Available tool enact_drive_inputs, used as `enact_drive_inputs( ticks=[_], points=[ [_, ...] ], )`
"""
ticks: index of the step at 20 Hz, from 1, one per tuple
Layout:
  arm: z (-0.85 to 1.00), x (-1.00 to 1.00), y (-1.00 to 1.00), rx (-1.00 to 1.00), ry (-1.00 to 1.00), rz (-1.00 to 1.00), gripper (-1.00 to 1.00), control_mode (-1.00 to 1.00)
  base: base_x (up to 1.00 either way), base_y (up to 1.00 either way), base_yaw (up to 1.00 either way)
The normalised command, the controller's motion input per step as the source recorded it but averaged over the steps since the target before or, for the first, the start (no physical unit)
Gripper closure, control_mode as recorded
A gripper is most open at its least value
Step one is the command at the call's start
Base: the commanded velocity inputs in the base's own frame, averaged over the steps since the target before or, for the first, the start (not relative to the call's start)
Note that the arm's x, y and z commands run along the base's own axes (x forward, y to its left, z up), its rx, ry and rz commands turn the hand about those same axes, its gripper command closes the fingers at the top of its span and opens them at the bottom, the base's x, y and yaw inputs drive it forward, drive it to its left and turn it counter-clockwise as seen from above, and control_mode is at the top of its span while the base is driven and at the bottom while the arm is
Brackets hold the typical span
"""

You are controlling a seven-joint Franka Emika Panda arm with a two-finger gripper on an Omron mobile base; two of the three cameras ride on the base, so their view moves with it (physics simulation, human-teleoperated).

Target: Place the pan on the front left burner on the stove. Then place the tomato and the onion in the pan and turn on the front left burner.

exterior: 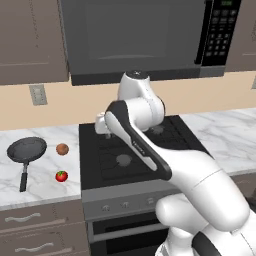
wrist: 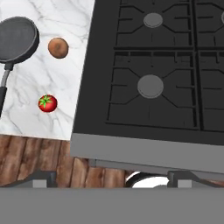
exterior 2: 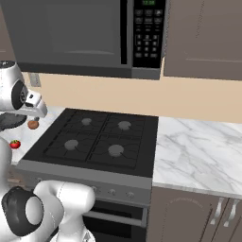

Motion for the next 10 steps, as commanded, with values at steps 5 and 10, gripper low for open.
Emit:
enact_drive_inputs(
  ticks=[5, 10],
  points=[
    [0.0, 0.0, 0.49, 0.0, 0.0, 0.0, -1.0, -1.0, 0.0, 0.0, 0.0],
    [0.0, 0.0, 0.46, 0.0, 0.0, 0.0, -1.0, -1.0, 0.0, 0.0, 0.0]
  ],
)
